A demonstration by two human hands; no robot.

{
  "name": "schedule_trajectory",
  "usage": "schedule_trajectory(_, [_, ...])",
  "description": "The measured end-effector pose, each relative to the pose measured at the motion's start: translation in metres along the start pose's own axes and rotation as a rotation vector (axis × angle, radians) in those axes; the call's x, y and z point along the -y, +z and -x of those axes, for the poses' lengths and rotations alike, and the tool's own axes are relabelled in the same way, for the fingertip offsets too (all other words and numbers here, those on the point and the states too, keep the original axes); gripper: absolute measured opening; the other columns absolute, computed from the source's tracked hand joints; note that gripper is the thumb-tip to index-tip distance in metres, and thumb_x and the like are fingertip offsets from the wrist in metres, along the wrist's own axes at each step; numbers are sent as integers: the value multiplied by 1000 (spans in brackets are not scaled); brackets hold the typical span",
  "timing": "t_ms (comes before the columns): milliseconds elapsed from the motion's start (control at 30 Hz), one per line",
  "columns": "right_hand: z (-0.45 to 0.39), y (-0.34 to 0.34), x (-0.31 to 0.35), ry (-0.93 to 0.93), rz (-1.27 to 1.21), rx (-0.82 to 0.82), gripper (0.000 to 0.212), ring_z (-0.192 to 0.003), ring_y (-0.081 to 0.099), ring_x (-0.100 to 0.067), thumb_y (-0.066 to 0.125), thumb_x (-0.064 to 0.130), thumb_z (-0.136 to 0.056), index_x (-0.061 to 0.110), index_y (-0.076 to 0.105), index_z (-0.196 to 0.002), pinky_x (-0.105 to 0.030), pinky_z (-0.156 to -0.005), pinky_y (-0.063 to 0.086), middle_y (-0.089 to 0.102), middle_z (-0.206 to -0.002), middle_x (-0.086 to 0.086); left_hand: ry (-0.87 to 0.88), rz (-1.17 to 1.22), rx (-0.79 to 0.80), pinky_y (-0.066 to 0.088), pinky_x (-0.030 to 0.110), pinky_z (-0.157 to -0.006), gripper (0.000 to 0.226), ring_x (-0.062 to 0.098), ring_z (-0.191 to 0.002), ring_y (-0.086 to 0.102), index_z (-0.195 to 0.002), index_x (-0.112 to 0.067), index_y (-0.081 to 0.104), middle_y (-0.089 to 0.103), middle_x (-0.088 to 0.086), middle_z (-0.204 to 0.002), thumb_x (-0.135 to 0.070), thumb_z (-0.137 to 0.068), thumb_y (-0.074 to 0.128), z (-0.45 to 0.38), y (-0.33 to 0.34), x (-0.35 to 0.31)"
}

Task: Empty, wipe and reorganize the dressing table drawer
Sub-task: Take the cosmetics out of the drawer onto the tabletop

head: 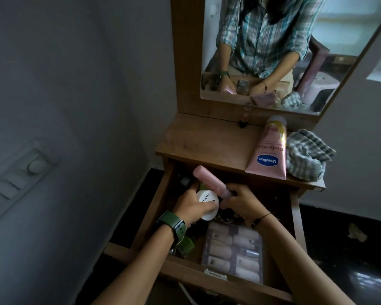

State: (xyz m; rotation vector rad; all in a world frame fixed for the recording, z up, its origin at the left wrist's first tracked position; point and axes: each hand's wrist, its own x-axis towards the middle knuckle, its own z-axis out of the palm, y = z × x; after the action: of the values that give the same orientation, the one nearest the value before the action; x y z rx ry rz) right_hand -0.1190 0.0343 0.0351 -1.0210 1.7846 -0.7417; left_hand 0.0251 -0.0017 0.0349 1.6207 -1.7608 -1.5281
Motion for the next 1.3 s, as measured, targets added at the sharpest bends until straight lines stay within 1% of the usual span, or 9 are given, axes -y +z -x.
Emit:
schedule_trajectory(167, [29,4,2,-35,-42,-58,29,-59,61,-26,60,-1,-71,26,63,-82,-28,-44,47,65,-80,-14,20,139,103,57,38,-82,68,20,-94,66,-110,-18,58,67,7,-103,-39,-47,73,22,-7,-5])
schedule_trajectory(333, [75,-4,23,-162,-82,-10,32,-71,68,-29,62,3,-80,25,62,-103,-33,-54,55,65,-96,-15,158,320,216,52,15,-64,37,9,-84,64,-99,-26,63,67,-3,-88,-20,-63,70,61,-28,-20])
schedule_trajectory(433, [91,-18,50,-265,-104,-43,32,-81,69,-21,65,-1,-77,25,65,-95,-36,-67,60,66,-95,-8,181,441,219,50,20,-64,29,13,-79,64,-101,-21,64,68,0,-85,-7,-76,69,74,-48,-41])
schedule_trajectory(533, [82,-35,84,-341,-173,-145,34,-62,63,0,61,-11,-73,23,63,-78,-14,-50,50,63,-74,1,96,635,191,48,28,-59,11,14,-60,65,-84,-14,66,70,3,-66,-12,-73,65,58,-64,-71])
schedule_trajectory(633, [44,-45,105,-308,-179,-297,26,-72,64,-16,61,1,-75,27,63,-77,-26,-53,52,63,-76,-3,-14,754,166,45,31,-62,4,16,-60,61,-83,-12,61,66,5,-64,-16,-84,61,21,-69,-103])
schedule_trajectory(700, [16,-48,109,-241,-174,-352,13,-80,65,-28,60,14,-77,26,64,-80,-41,-65,55,65,-82,-8,-42,744,163,46,29,-56,9,17,-65,57,-87,-10,58,60,7,-74,-19,-86,61,-7,-64,-117])
schedule_trajectory(867, [-25,-52,114,-153,-65,-463,25,-88,60,-25,50,26,-91,17,64,-109,-36,-73,48,62,-94,-7,8,691,45,49,31,-53,53,23,-78,59,-125,-9,46,60,10,-99,-18,-79,71,-54,-43,-126])
schedule_trajectory(1100, [-48,-58,109,-150,30,-551,25,-103,59,-31,51,22,-91,11,59,-112,-40,-86,49,64,-111,-13,110,498,-78,41,26,-52,21,24,-85,54,-84,-15,47,52,3,-83,-22,-84,66,-78,-22,-140])
schedule_trajectory(1300, [-58,-58,103,-184,211,-581,25,-107,53,-37,50,10,-88,1,50,-112,-44,-89,45,57,-116,-20,119,433,-127,43,25,-50,42,25,-80,58,-114,-2,56,60,12,-98,-27,-83,65,-95,-11,-142])
